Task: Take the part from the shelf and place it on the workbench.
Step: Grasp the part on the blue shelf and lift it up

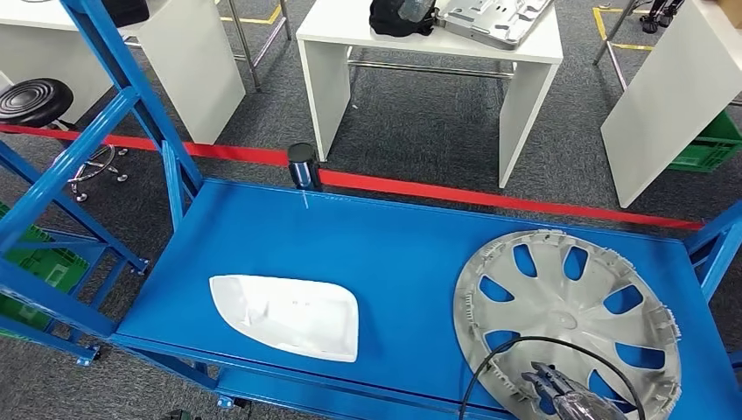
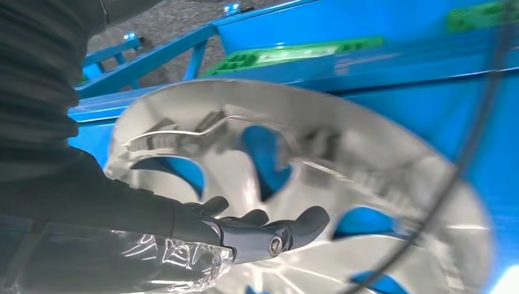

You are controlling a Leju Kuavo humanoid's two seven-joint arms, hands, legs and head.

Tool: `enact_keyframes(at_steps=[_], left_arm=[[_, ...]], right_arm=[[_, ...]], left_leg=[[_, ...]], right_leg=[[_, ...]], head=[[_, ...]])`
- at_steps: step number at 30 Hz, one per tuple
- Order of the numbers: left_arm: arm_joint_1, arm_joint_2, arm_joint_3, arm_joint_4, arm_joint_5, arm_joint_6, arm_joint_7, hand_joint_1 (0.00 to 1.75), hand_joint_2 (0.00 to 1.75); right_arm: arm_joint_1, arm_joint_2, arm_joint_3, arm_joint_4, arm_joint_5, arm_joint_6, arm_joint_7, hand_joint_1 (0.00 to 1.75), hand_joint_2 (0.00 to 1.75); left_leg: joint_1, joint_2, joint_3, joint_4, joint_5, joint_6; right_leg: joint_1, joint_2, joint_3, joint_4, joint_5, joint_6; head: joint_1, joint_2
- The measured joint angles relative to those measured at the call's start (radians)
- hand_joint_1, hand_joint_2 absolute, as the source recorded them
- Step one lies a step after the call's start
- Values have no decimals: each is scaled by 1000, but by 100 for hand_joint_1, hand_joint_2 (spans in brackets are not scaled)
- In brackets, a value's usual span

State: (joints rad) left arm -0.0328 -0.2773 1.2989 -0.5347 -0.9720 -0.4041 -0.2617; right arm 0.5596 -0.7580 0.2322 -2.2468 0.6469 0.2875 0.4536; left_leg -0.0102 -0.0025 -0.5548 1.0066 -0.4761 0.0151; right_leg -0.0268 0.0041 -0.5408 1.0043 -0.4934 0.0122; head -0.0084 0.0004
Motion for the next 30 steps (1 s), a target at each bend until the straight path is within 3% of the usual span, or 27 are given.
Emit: enact_keyframes(at_steps=[2, 4, 6, 7, 8, 9, 11, 14, 16, 18, 20, 21, 22, 23, 25, 26, 27, 30], left_arm=[[0, -1, 0, -1, -1, -2, 0, 0, 0], [1, -2, 0, -2, -1, -4, 0, 0, 0], [2, -4, 0, -2, -1, -6, 0, 0, 0], [3, -4, 0, -3, -1, -7, 0, 0, 0], [3, -4, 0, -3, -1, -8, 0, 0, 0], [3, -5, 0, -5, -1, -9, 0, 0, 0], [3, -2, 0, -11, -2, -11, 0, 0, 0], [2, -2, 0, -18, -4, -12, 0, 0, 0], [3, -2, 0, -20, -5, -12, 0, 0, 0], [2, -4, 0, -20, -5, -12, 0, 0, 0], [2, -8, 0, -20, -7, -13, 0, 0, 0], [3, -9, 0, -20, -8, -13, 0, 0, 0], [3, -10, 0, -20, -9, -13, 0, 0, 0], [3, -11, 0, -20, -10, -13, 0, 0, 0], [3, -12, 0, -20, -12, -12, 0, 0, 0], [3, -12, 0, -21, -14, -12, 0, 0, 0], [3, -12, 0, -22, -16, -13, -1, 0, 0], [3, -14, 0, -29, -22, -14, -2, 0, 0]], right_arm=[[0, 1, 1, 8, 11, -5, 7, 0, 175], [0, 5, 0, 15, 22, -7, 10, 0, 175], [0, 11, 0, 25, 33, -8, 12, 0, 175], [-1, 14, -1, 30, 38, -8, 11, 0, 175], [-2, 18, -3, 34, 43, -8, 10, 0, 175], [-2, 22, -5, 38, 48, -8, 7, 0, 175], [-5, 32, -10, 45, 61, -7, 1, 0, 175], [-10, 49, -13, 55, 72, -7, -3, 0, 175], [-12, 54, -15, 58, 74, -7, -3, 0, 175], [-15, 58, -18, 63, 74, -6, -3, 0, 175], [-18, 65, -18, 70, 82, 0, -4, 0, 175], [-19, 70, -18, 74, 92, 8, -5, 0, 175], [-22, 76, -18, 79, 105, 18, -9, 2, 175], [-26, 83, -18, 83, 122, 30, -14, 20, 175], [-37, 104, -18, 95, 163, 55, -30, 98, 175], [-42, 116, -19, 101, 186, 66, -37, 135, 175], [-47, 130, -19, 109, 207, 76, -44, 156, 175], [-58, 168, -21, 132, 255, 95, -60, 153, 175]], left_leg=[[5, 0, -23, 58, -41, -12], [10, 1, -80, 186, -108, -23], [13, 1, -125, 279, -134, -25], [13, 1, -123, 271, -118, -22], [12, 1, -102, 224, -86, -16], [9, 0, -68, 152, -48, -6], [0, 4, -11, 31, -3, 16], [-12, 8, 3, -11, 5, 29], [-7, 9, 15, -38, 19, 33], [0, 11, 25, -61, 33, 38], [-2, 11, 23, -63, 36, 40], [-2, 11, 22, -61, 36, 40], [-2, 11, 21, -59, 35, 39], [-1, 10, 21, -55, 33, 36], [-1, 8, 19, -41, 25, 24], [-2, 7, 17, -32, 19, 17], [-3, 7, 14, -24, 14, 12], [-1, 6, 9, -15, 9, 1]], right_leg=[[-4, 0, 3, -1, 3, -8], [-3, -1, 2, -1, 4, -12], [0, -1, 1, -1, 4, -13], [1, 0, 2, -1, 3, -14], [3, 1, 4, -1, 3, -14], [4, 2, 5, -1, 3, -14], [7, 4, 4, -2, 3, -13], [4, 1, 3, -9, 6, -3], [6, -1, -1, 1, -3, 2], [7, -1, -40, 83, -45, -2], [5, -1, -102, 213, -98, -4], [3, -1, -122, 254, -109, 1], [1, -1, -123, 257, -103, 9], [-2, -2, -103, 218, -83, 21], [-6, -3, -32, 80, -29, 38], [-7, -3, -7, 27, -12, 36], [-7, -2, 6, -1, -5, 29], [-3, -1, 7, -4, -2, 3]], head=[[-2, 0], [-4, 0], [-4, 0], [-4, 0], [-4, 0], [-4, 0], [-3, 0], [-2, 0], [-1, 0], [0, 0], [0, 0], [0, 0], [0, 0], [0, 0], [0, 0], [0, 0], [-1, 0], [-2, 0]])
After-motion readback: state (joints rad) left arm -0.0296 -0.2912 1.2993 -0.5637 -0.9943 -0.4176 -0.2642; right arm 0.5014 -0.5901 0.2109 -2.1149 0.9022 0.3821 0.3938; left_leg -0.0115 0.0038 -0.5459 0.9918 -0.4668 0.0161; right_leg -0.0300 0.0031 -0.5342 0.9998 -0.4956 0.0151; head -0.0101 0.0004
